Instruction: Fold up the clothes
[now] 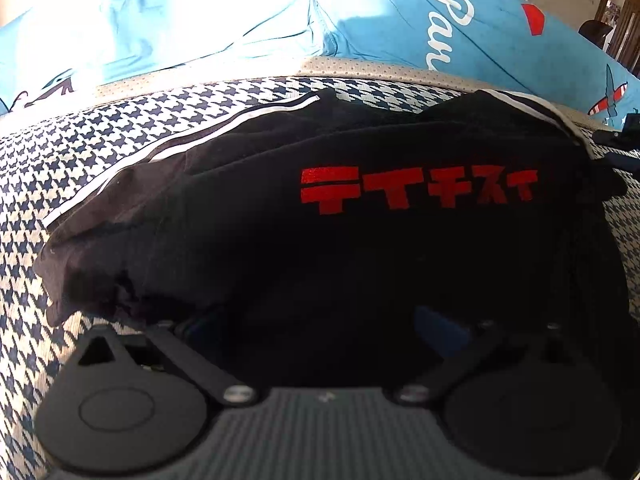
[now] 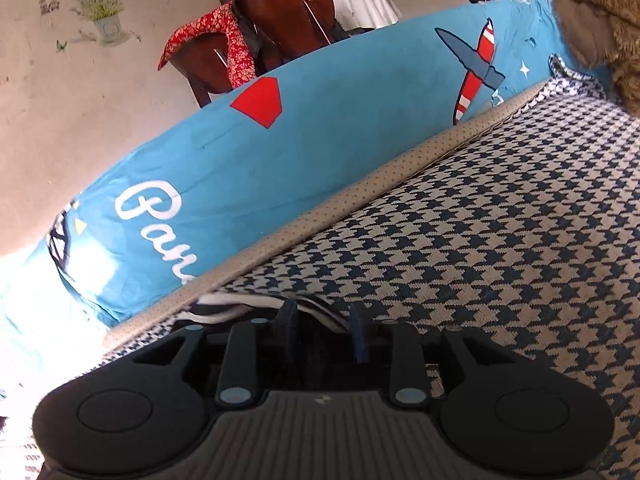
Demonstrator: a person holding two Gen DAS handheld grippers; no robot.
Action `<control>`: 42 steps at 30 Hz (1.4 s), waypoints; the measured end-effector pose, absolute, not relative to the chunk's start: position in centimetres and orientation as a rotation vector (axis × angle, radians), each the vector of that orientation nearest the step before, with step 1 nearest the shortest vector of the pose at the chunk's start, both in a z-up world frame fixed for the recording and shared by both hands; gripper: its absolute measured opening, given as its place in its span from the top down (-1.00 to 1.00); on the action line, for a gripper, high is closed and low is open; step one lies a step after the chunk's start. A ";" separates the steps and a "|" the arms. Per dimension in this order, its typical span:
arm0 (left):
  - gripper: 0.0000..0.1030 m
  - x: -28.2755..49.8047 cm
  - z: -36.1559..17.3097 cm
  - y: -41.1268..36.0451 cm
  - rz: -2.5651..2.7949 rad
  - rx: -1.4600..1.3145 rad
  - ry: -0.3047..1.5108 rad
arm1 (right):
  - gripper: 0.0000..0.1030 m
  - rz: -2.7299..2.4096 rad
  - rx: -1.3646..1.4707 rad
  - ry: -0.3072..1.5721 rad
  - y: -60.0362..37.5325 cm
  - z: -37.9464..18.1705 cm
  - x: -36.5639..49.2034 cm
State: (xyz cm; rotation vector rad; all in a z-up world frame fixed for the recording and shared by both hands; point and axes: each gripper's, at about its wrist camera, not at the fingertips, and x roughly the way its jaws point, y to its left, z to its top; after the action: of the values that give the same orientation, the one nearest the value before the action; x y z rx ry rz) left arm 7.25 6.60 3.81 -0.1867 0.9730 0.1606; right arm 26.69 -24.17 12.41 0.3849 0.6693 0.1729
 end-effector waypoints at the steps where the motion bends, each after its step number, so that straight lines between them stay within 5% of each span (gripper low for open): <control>1: -0.99 7.2 3.8 6.5 0.161 -0.184 0.973 | 0.27 0.186 0.406 0.667 -24.5 12.5 26.7; 12: -1.00 7.4 3.7 6.0 0.167 -0.163 0.972 | 0.25 0.110 0.374 0.756 -26.5 11.8 26.4; 30: -1.00 7.7 3.1 5.3 0.173 -0.121 0.972 | 0.25 0.182 0.713 0.943 -28.4 7.9 25.8; 38: -1.00 8.0 2.8 5.1 0.172 -0.111 0.972 | 0.15 0.181 0.753 0.897 -27.3 7.3 26.2; 39: -1.00 8.0 2.7 5.0 0.173 -0.109 0.972 | 0.17 0.177 0.750 0.887 -27.1 7.3 26.3; 42: -1.00 8.0 2.6 5.0 0.172 -0.104 0.971 | 0.62 0.156 0.738 0.864 -26.9 7.5 26.4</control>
State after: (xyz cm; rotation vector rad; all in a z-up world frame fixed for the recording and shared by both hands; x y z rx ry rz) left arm 8.03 4.96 2.62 -0.1041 0.9714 0.1721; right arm 26.43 -26.90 7.47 0.7376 0.8636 0.1564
